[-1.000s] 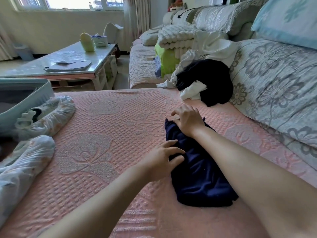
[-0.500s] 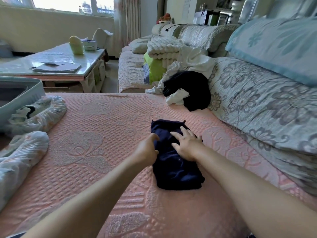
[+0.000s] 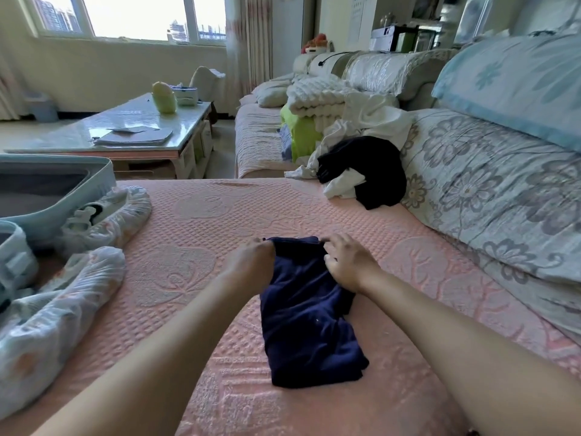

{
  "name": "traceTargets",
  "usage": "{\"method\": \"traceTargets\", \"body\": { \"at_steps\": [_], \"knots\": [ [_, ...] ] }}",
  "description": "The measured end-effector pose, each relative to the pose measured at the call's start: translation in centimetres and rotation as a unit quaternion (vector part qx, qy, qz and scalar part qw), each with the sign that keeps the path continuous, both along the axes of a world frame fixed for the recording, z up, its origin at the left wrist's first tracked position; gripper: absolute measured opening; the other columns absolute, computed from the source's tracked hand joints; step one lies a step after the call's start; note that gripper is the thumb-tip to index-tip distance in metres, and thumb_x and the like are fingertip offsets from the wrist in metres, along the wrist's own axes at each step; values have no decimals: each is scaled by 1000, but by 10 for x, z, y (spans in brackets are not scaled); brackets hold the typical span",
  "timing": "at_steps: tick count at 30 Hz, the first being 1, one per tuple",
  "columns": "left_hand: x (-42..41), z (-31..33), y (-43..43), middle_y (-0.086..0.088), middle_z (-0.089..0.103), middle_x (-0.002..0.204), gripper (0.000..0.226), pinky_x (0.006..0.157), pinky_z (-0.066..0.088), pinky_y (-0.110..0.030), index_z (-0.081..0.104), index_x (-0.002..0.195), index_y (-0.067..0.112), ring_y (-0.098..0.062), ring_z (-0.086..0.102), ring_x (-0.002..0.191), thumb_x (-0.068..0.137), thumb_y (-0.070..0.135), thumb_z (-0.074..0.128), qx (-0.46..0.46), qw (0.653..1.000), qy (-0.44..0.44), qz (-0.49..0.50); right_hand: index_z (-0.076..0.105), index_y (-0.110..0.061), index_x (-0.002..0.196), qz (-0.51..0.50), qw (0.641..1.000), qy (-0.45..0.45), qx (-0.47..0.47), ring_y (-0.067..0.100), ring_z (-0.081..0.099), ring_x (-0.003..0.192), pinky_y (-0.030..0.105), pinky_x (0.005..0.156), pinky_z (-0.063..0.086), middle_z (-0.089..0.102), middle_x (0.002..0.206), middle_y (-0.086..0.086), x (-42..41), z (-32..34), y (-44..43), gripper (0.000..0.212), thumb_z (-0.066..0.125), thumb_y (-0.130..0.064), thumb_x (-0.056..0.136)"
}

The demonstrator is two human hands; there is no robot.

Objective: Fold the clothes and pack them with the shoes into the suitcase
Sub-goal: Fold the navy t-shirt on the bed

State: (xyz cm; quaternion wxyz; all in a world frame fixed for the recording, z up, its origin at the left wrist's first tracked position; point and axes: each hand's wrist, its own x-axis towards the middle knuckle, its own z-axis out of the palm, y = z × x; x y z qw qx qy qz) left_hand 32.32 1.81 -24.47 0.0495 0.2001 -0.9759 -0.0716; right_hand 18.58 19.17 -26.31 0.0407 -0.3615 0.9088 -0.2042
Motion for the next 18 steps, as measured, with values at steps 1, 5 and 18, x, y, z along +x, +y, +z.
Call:
{"method": "traceTargets", "body": {
  "at_steps": [1, 5, 18],
  "knots": [
    [-9, -6, -8, -10, 56, 120, 26, 88, 50, -40, 59, 117, 15, -32, 57, 108, 94, 8, 51, 0, 999, 41, -19, 44, -22, 144, -19, 1000, -7, 9, 29, 45, 133, 44, 111, 36, 47, 144, 6, -7, 0, -1, 47, 47, -29, 98],
    [-46, -21, -25, -9, 47, 143, 43, 109, 37, -42, 47, 143, 16, -31, 43, 133, 100, 12, 45, 37, 991, 90, -91, 39, -23, 149, -23, 995, -48, 81, 31, 42, 138, 41, 114, 32, 47, 150, 7, -26, -6, -9, 52, 46, -34, 99],
    [-63, -45, -46, -4, 47, 133, 45, 107, 23, -42, 53, 132, 25, -27, 39, 129, 89, 19, 65, 4, 994, 109, 32, 53, -26, 125, 12, 998, -6, 61, 26, 61, 109, 37, 97, 44, 66, 112, 4, -55, -18, -34, 32, 62, -35, 96]
  ]
}}
